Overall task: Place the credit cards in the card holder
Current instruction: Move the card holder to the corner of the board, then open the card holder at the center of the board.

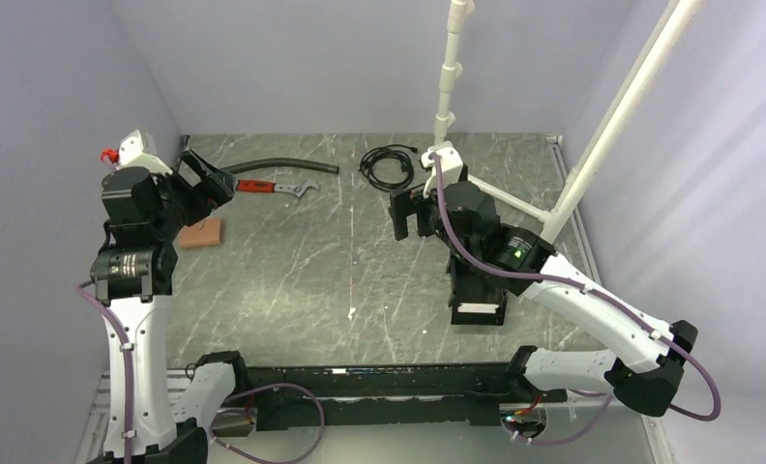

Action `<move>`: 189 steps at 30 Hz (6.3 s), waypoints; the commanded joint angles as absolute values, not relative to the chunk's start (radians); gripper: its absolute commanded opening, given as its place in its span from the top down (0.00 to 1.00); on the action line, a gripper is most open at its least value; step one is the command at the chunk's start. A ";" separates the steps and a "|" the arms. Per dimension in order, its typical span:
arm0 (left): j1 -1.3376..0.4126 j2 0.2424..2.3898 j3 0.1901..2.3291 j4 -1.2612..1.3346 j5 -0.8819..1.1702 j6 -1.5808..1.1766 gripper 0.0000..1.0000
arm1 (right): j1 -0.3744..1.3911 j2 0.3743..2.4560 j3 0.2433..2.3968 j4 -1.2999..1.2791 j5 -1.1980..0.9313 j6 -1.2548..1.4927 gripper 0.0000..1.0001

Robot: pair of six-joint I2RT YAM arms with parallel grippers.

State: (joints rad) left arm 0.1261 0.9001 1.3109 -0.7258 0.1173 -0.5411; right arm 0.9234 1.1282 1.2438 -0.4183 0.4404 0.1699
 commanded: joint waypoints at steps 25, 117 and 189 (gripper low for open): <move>0.363 1.826 1.478 -0.704 -0.292 -0.501 0.01 | 0.683 1.150 1.087 -0.372 0.076 0.274 0.00; -0.138 1.730 0.902 -0.362 0.330 -0.644 1.00 | 0.783 2.020 1.322 0.238 -0.191 0.368 1.00; -0.159 1.632 0.389 0.493 0.536 -1.130 0.65 | 0.580 1.988 1.191 0.058 -0.164 0.566 1.00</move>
